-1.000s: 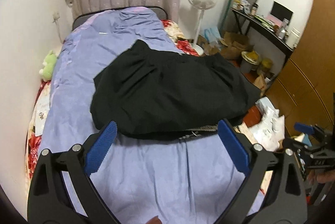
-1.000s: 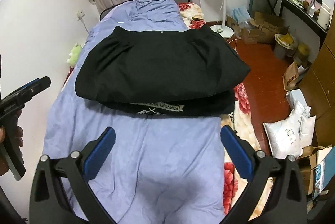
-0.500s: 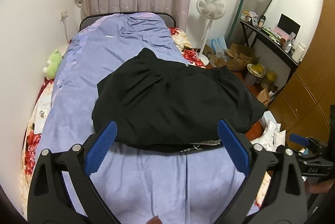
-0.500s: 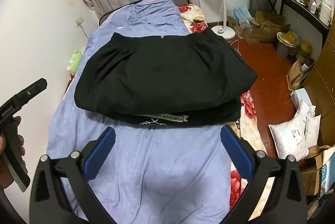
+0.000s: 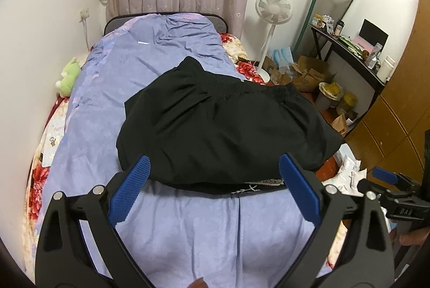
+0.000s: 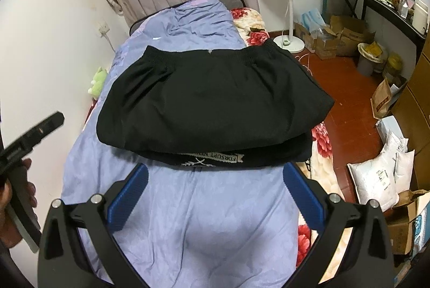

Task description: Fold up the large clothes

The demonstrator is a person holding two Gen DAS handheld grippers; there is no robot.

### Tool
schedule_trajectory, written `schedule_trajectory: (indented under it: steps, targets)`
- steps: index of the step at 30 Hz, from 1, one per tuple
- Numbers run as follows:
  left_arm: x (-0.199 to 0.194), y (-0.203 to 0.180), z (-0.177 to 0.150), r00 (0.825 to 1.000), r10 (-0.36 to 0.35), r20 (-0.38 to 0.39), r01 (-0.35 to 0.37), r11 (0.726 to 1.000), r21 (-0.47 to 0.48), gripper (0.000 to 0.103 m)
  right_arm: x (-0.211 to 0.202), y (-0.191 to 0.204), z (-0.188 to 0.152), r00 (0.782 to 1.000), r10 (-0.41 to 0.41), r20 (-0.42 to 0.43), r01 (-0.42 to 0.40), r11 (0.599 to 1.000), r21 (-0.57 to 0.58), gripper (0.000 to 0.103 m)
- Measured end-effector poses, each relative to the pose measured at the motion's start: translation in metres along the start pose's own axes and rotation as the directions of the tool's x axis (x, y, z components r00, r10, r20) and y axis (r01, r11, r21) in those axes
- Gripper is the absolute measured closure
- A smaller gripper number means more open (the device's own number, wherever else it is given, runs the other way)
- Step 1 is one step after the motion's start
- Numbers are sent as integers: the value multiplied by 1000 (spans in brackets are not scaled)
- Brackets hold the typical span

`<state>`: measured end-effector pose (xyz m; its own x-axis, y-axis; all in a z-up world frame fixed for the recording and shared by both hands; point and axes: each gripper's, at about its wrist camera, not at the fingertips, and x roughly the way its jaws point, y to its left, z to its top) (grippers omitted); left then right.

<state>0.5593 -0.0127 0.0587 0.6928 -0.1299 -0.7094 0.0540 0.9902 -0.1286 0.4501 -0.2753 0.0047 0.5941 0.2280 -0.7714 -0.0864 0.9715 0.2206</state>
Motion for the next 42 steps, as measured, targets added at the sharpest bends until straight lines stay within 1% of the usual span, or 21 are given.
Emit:
schedule_trajectory:
  steps: [4,6,12,14,19,29,38,40,42]
  targets:
    - [7,-3,-4,999,1,41,-1,1000,14,8,10,-3,3,999,19,44,-19,1000,-4,5]
    - [14,-6,-7,998,11,64,-14,999,31,8,19,-6,1,998,15,61,-14,1000,-9,5]
    - [35,-13,-23,997,16,80,-19,999,41,8,42,-20,-14,997,-7,76,8,1000,-16,5]
    - [37,-16,-26,995,22,96,-26,999,46,8,44,-24,-18,997,-9,77,10,1000,-12,5]
    - [36,-16,-27,991,46,124,-49,999,21,8,46,-27,-23,997,-18,75,19,1000,-17,5]
    - [29,-19,-33,992,48,117,-51,998,23,8,41,-26,-23,996,-5,85,7,1000,-18,5]
    - [20,-21,-36,991,56,119,-61,998,35,8,38,-21,-25,997,-16,79,18,1000,-21,5]
    - [19,-23,-36,991,56,118,-63,997,52,8,36,-20,-25,996,-30,82,31,999,-17,5]
    - [21,-26,-36,992,76,104,-85,993,85,8,35,-21,-27,995,-41,87,41,999,-1,5]
